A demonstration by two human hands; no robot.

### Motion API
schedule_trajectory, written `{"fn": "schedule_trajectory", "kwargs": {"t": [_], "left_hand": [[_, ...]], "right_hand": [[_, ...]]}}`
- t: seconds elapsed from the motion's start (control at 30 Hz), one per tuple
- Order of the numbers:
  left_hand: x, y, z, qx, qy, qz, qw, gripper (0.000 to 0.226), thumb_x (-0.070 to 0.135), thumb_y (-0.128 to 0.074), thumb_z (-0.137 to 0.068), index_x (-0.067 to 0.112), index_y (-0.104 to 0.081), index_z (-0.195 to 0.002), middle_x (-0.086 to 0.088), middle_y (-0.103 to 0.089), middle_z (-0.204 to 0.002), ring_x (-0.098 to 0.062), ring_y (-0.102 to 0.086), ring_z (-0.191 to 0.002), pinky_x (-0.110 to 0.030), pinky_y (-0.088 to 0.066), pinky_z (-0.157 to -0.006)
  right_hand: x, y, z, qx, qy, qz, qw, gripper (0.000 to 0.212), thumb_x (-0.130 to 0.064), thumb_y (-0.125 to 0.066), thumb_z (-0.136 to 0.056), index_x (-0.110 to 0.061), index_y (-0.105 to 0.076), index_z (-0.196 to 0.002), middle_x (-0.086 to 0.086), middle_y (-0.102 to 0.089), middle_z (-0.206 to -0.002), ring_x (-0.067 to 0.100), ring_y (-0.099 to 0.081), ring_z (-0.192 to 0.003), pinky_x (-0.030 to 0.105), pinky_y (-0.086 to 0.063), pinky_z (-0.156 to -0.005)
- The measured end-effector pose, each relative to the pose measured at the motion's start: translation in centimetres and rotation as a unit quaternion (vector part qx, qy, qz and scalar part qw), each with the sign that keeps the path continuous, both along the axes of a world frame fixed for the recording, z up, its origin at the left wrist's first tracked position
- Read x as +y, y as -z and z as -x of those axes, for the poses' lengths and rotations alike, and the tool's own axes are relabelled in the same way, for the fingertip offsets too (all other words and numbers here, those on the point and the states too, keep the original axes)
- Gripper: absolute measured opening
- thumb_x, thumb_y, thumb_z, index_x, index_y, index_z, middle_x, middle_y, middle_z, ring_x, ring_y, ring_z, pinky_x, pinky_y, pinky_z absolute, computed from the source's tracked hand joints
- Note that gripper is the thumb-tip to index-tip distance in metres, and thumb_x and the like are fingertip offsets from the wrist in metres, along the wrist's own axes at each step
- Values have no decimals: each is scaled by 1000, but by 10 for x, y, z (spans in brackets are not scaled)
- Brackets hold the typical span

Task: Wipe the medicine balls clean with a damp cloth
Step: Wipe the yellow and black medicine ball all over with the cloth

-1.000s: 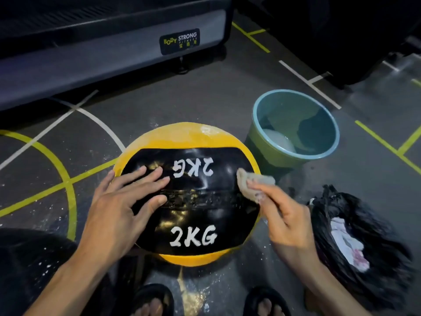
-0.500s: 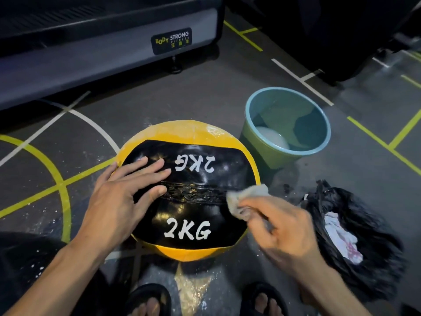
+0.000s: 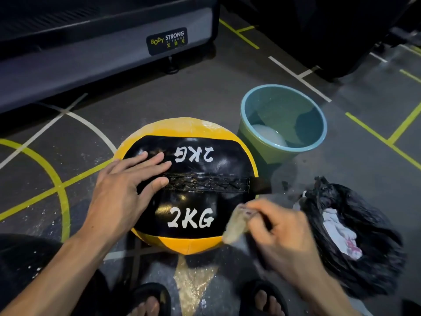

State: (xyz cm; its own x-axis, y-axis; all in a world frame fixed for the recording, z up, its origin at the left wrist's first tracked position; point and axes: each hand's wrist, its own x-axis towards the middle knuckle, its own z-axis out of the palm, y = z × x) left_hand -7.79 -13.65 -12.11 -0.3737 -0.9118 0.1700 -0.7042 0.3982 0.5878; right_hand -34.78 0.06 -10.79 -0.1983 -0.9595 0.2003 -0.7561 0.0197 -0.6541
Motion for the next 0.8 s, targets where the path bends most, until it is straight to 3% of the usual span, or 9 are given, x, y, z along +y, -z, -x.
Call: {"fn": "schedule_trajectory", "kwargs": {"t": [0.1, 0.2, 0.3, 0.37, 0.47, 0.6, 0.7, 0.73, 0.8], "left_hand": [[-1, -1, 5, 1, -1, -1, 1000, 39, 66, -48, -92, 57, -58, -129, 36, -50, -141, 2, -39, -144, -54, -29, -120], [-2, -2, 9, -8, 6, 4, 1000, 41, 66, -49, -93, 54, -61, -130, 35, -51, -141, 2, -40, -143, -53, -30, -120], [-3, -3, 9, -13, -2, 3, 1000, 41, 63, -49, -92, 53, -62, -130, 34, -51, -142, 2, -40, -143, -48, -26, -121], [-7, -4, 9, -19, 0, 7, 1000, 43, 65, -48, -93, 51, -63, -130, 34, -51, -142, 2, -41, -142, -49, -27, -120], [-20, -5, 10, -31, 10, 15, 999, 46, 67, -45, -94, 49, -63, -132, 30, -54, -142, -2, -45, -141, -54, -34, -117], [-39, -14, 19, -40, 27, 11, 999, 40, 62, -53, -98, 45, -66, -131, 23, -59, -139, -7, -50, -138, -50, -37, -117], [-51, -23, 19, -45, 33, -4, 998, 44, 57, -54, -93, 41, -68, -131, 19, -61, -139, -7, -50, -138, -45, -36, -118], [-53, -25, 19, -45, 32, -10, 998, 44, 56, -54, -92, 41, -68, -131, 19, -60, -139, -6, -49, -138, -45, -36, -118], [-54, -26, 17, -41, 29, -22, 999, 43, 54, -56, -92, 41, -67, -132, 21, -59, -140, -4, -47, -139, -41, -33, -119]], "right_hand": [[1, -13, 22, -42, 97, 85, 991, 15, -25, -58, -97, -28, -73, -99, -14, -61, -61, 0, -54, -47, 17, -41, -48], [-14, -14, 20, -49, 125, 106, 985, 24, -17, -53, -103, -23, -72, -115, -18, -70, -82, 0, -64, -65, 17, -48, -62], [-7, 1, -7, -22, 2, 37, 999, 20, -11, -59, -98, -26, -71, -104, -25, -59, -72, -7, -56, -62, 5, -36, -57], [7, 10, -17, -40, -64, -30, 997, 12, -21, -58, -99, -28, -68, -97, -17, -62, -69, 0, -54, -56, 13, -35, -51], [16, 12, -6, -173, 21, -47, 984, 18, -25, -56, -105, -30, -71, -99, -10, -72, -80, 5, -64, -67, 26, -49, -60], [11, 9, 15, -399, 155, -71, 901, 26, -9, -51, -104, -20, -74, -97, 3, -76, -95, 15, -69, -85, 33, -51, -77], [8, 11, 16, -570, 230, -102, 782, 22, -11, -55, -101, -17, -74, -93, 15, -74, -96, 21, -70, -80, 39, -52, -78], [8, 12, 16, -620, 232, -107, 742, 17, -10, -56, -100, -13, -73, -100, 19, -74, -99, 24, -71, -81, 40, -55, -78], [7, 14, 16, -666, 212, -110, 707, 23, -6, -60, -95, -3, -68, -116, 25, -73, -109, 30, -73, -91, 44, -57, -87]]}}
